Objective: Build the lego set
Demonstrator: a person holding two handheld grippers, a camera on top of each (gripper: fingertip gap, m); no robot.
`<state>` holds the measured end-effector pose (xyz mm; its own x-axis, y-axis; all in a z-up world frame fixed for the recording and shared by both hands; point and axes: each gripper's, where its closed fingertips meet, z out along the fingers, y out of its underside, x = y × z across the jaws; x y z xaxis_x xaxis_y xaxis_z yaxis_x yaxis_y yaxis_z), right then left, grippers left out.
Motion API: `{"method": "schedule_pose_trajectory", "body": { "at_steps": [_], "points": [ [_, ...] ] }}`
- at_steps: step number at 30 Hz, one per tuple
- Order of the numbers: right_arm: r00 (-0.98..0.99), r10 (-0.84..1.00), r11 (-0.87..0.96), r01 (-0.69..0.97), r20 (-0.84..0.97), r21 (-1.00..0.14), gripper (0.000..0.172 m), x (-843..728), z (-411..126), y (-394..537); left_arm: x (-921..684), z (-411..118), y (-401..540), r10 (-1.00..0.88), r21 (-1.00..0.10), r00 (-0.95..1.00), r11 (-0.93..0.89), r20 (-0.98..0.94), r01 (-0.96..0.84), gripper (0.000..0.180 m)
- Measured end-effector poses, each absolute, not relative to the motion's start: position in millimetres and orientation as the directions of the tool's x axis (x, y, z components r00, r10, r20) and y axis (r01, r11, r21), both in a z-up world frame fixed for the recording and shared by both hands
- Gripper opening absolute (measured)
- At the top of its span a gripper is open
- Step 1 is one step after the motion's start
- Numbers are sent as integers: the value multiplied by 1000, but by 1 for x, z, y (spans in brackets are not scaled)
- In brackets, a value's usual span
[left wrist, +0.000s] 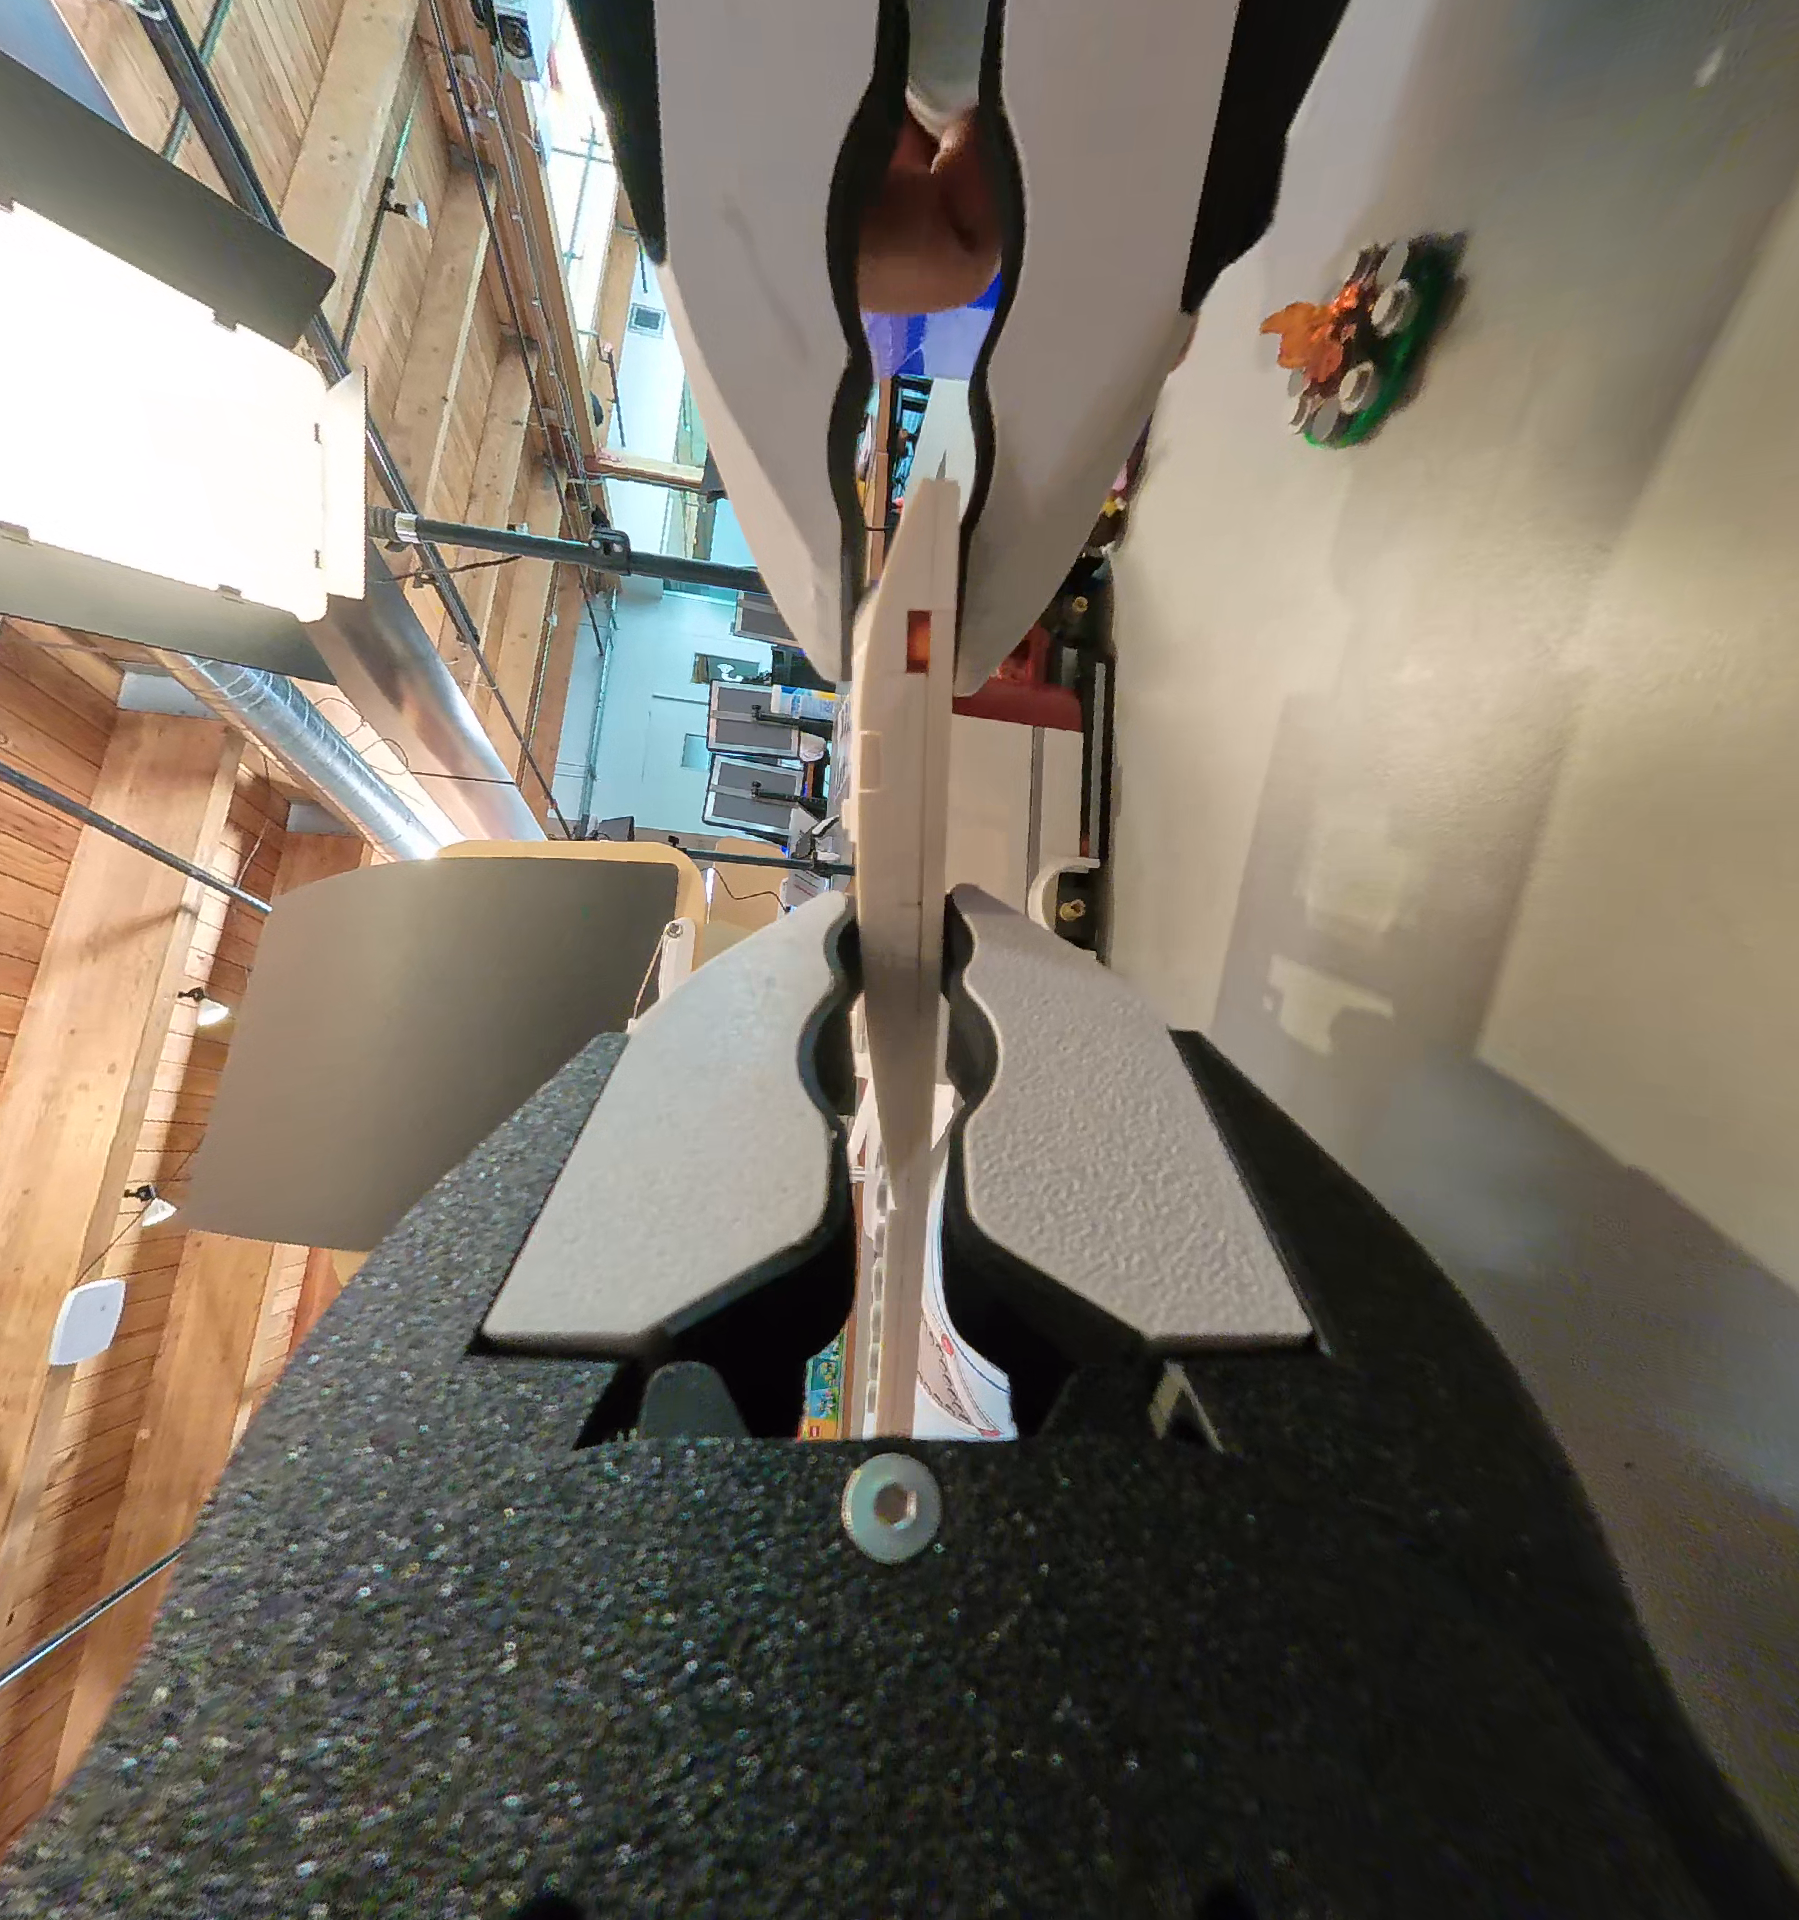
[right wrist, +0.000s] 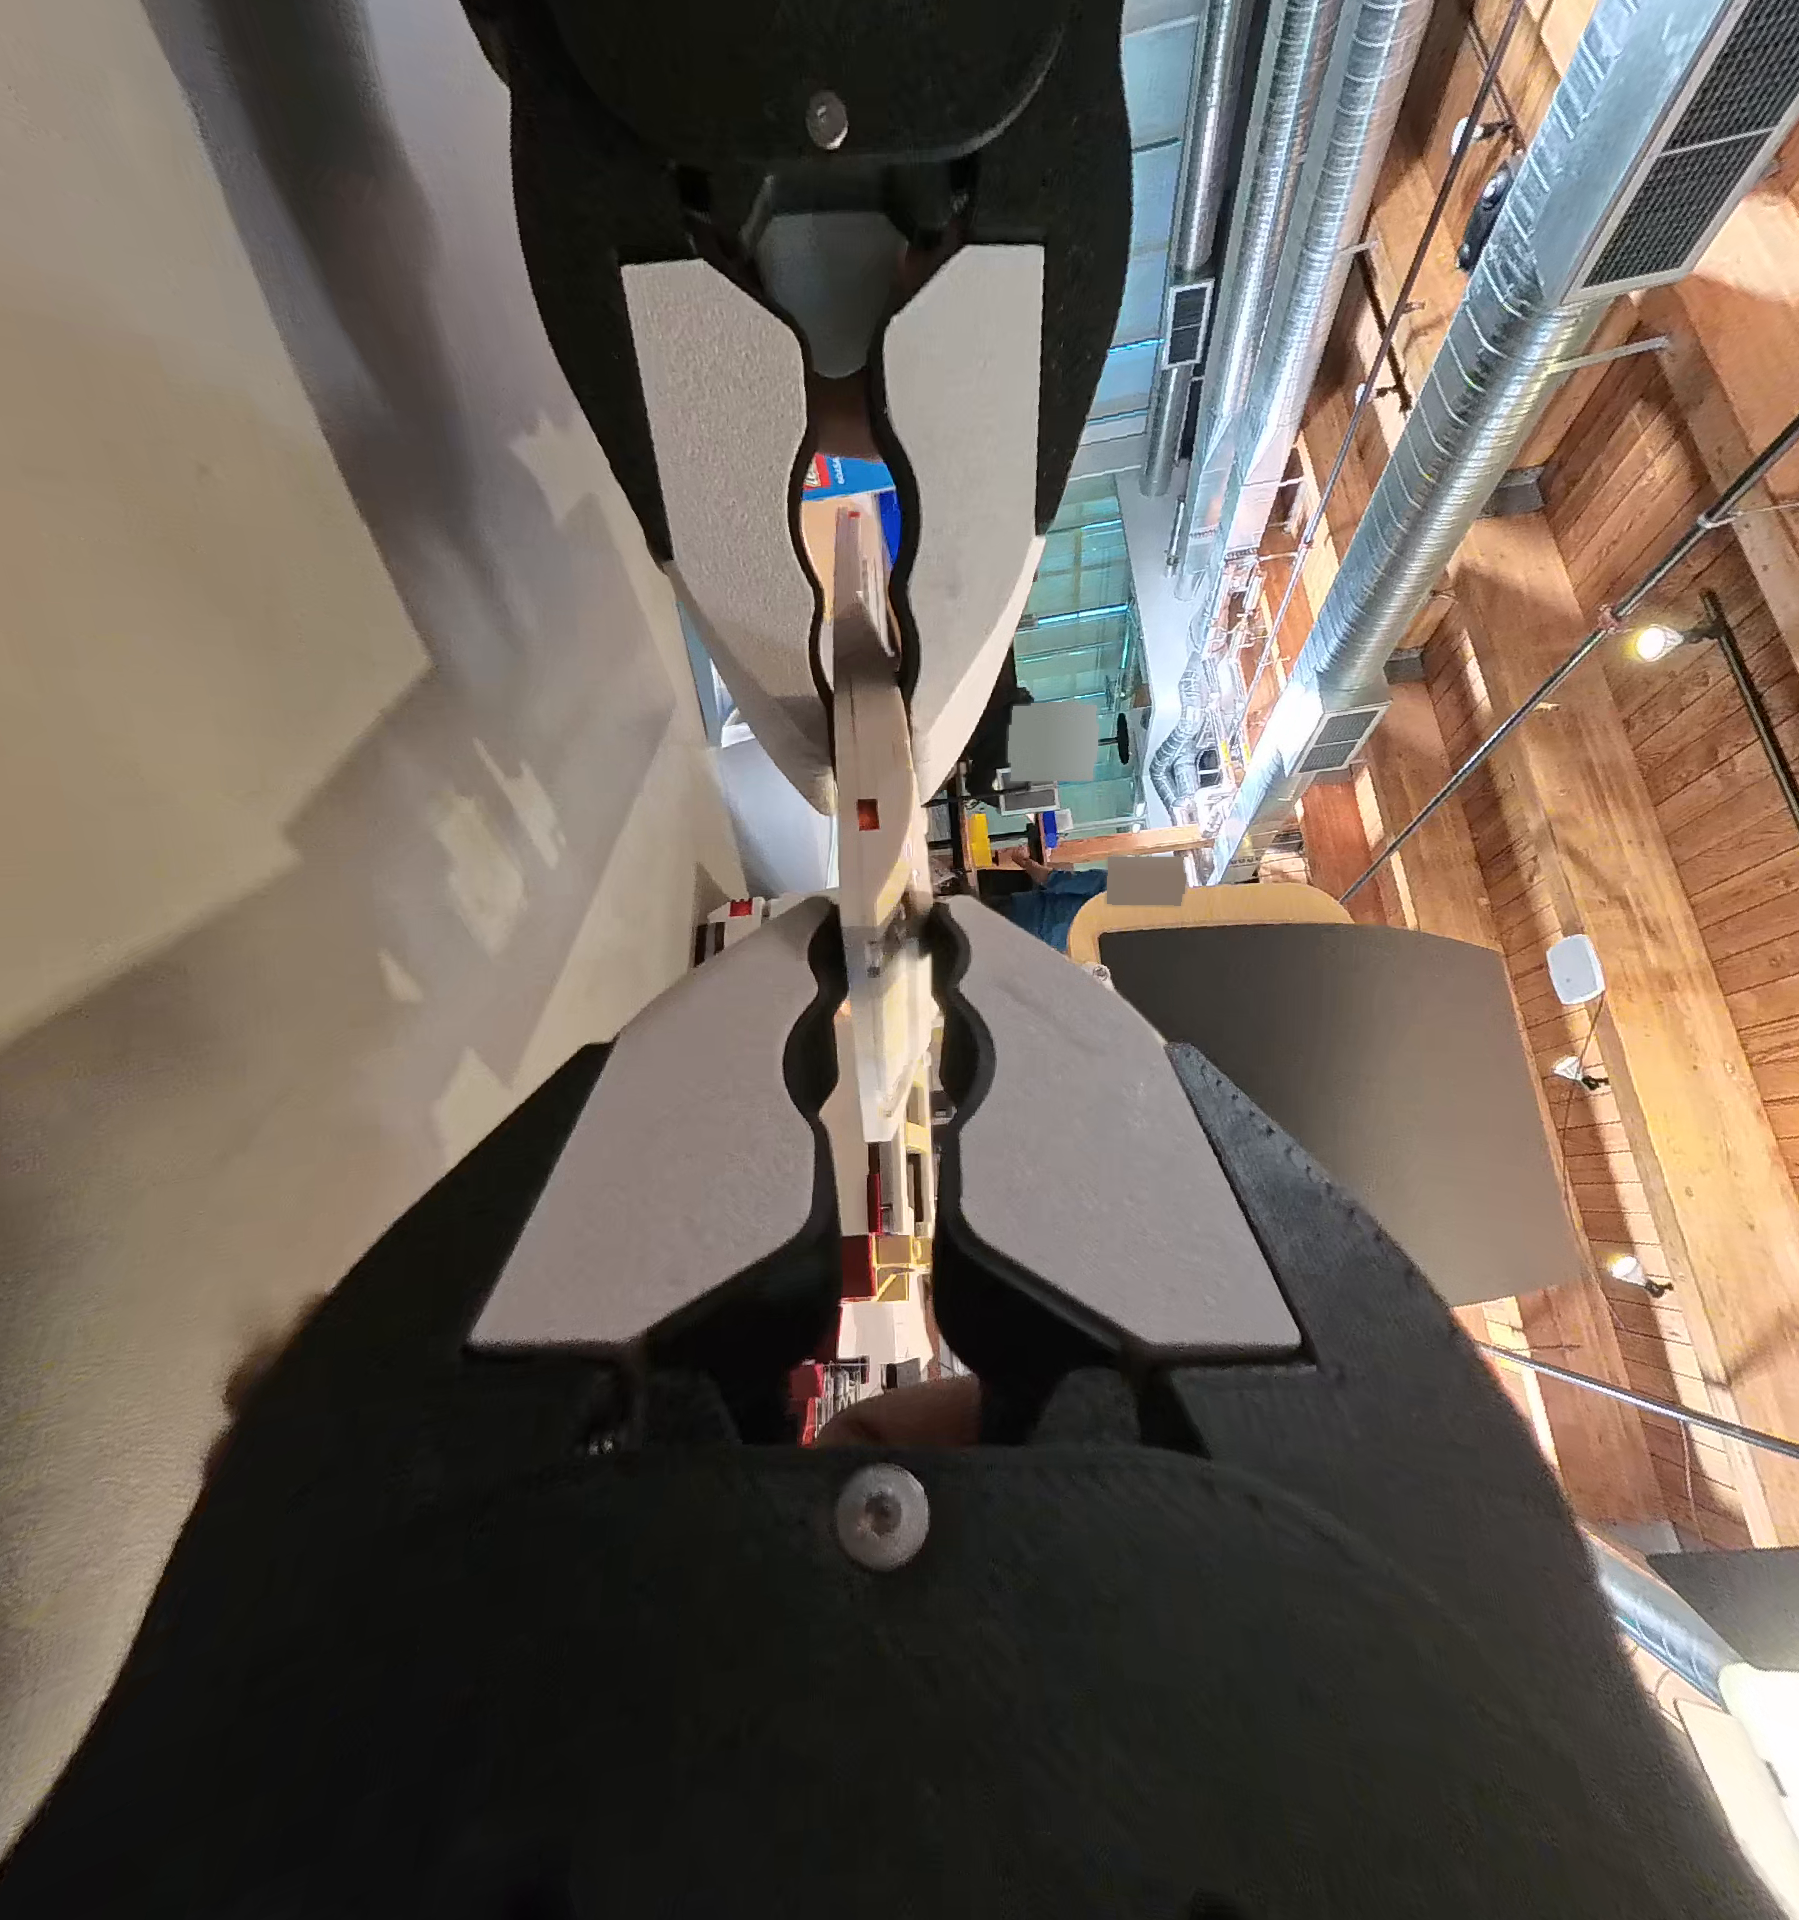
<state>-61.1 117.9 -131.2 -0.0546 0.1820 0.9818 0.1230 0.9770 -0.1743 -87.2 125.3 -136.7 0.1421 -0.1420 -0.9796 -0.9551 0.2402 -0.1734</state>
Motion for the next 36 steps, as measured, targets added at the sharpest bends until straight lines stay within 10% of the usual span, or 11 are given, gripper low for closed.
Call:
{"method": "schedule_pose_trajectory", "body": {
  "at_steps": [26, 36],
  "points": [
    [-83, 210, 965, 177, 974, -194, 37, -59, -133, 135, -88, -136, 126, -127, -185, 156, 258, -979, -948, 13],
    [-60, 159, 970, 193, 985, -145, 15, -62, -132, 136, -81, -135, 122, -140, -207, 172, 294, -975, -933, 13]
  ]
}}
